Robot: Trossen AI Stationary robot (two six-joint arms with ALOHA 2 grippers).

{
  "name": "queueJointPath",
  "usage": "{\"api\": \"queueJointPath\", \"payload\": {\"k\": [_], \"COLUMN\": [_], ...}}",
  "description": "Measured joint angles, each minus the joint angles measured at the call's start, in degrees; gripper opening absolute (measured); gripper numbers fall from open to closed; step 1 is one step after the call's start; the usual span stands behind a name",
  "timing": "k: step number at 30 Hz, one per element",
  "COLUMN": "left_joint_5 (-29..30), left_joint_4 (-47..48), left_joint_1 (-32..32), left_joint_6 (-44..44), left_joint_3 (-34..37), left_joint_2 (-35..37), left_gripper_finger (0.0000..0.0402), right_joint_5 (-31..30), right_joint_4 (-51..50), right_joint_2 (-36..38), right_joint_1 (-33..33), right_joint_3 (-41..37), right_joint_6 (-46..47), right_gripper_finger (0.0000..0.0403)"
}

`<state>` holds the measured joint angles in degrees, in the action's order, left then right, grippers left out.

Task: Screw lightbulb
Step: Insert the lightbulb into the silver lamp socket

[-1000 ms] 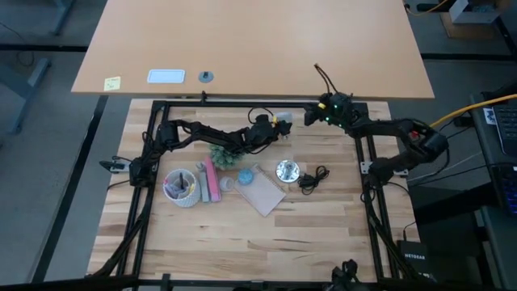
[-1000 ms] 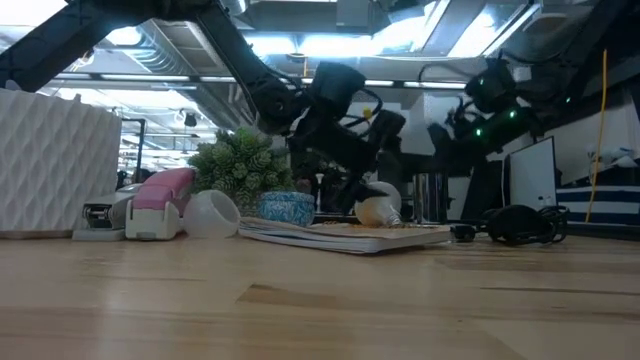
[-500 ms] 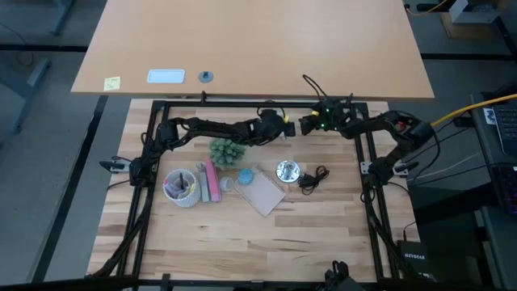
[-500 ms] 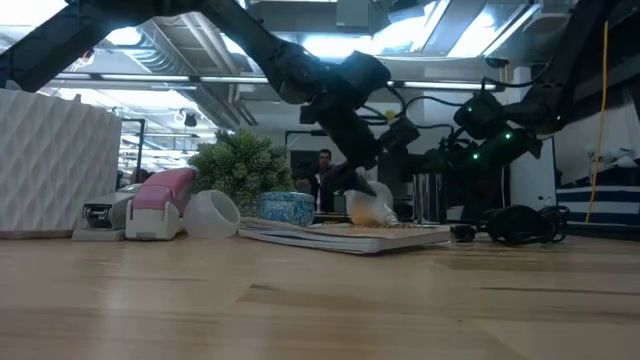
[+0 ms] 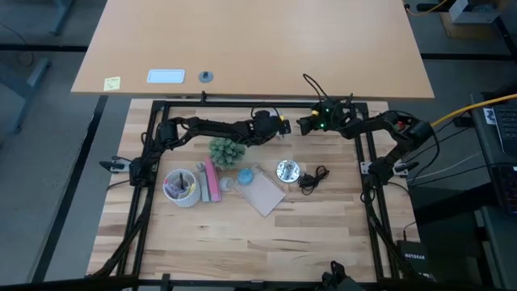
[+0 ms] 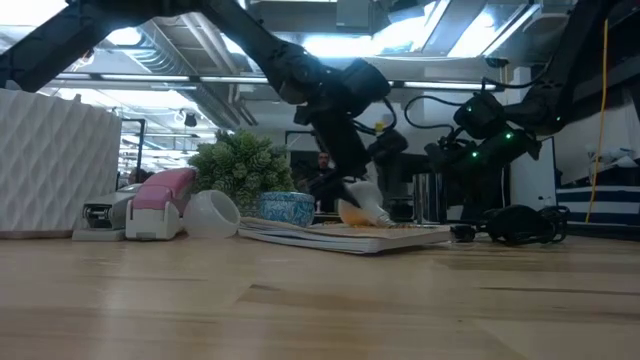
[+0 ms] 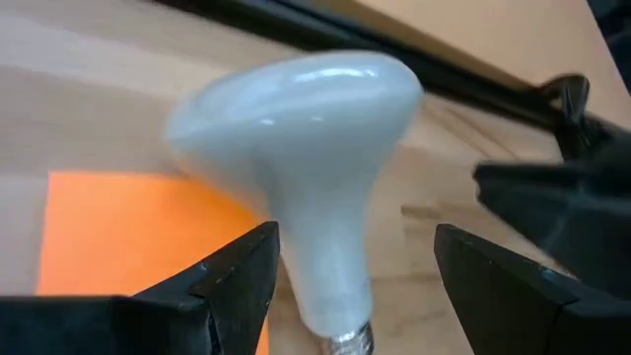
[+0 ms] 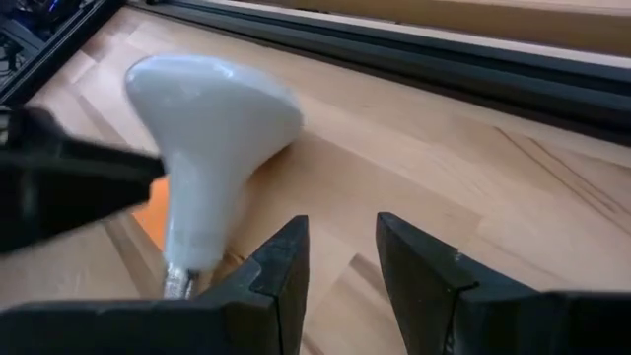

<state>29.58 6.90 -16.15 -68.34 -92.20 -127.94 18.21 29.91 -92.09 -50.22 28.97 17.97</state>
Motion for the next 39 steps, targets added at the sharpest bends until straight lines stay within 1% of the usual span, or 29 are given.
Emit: {"api": "queueJointPath", "payload": {"k": [4,12,15,21,27,30,35,37,39], "left_joint_5": [0.0,1.3,1.3,-1.3,-3.8,-4.2,-5.1,-5.3,-5.6], "left_joint_4": [0.3,-0.4,-0.3,0.1,0.5,0.5,0.5,0.5,0.5], "left_joint_1": [-0.8,-1.4,-1.4,-1.4,-1.3,-1.3,-0.8,-0.6,-0.3], "left_joint_6": [-1.6,-2.0,-2.0,-2.2,-3.6,-4.3,-5.2,-4.6,-2.1], "left_joint_3": [0.0,-0.1,-0.2,-0.2,-0.2,-0.2,-0.2,-0.2,-0.2], "left_joint_2": [0.0,-0.8,-0.8,-0.8,-0.8,-0.8,-0.8,-0.8,-0.7], "left_gripper_finger": [0.0263,0.0257,0.0252,0.0249,0.0249,0.0249,0.0249,0.0249,0.0249], "right_joint_5": [-0.1,-6.6,-7.3,-9.1,-9.0,-9.2,-7.4,-7.1,-7.1], "right_joint_4": [0.0,1.0,2.2,2.8,3.6,4.4,4.4,4.0,2.6], "right_joint_2": [0.0,0.0,0.0,0.0,0.0,0.1,0.4,1.4,2.8], "right_joint_1": [0.5,5.8,7.9,11.3,11.2,11.2,11.2,11.1,11.1], "right_joint_3": [0.0,0.0,0.0,0.0,0.0,0.0,0.0,0.0,0.0], "right_joint_6": [2.6,3.2,3.2,3.2,1.2,-0.1,-0.8,-1.8,-1.9], "right_gripper_finger": [0.0127,0.0127,0.0127,0.0127,0.0127,0.0127,0.0127,0.0127,0.0127]}}
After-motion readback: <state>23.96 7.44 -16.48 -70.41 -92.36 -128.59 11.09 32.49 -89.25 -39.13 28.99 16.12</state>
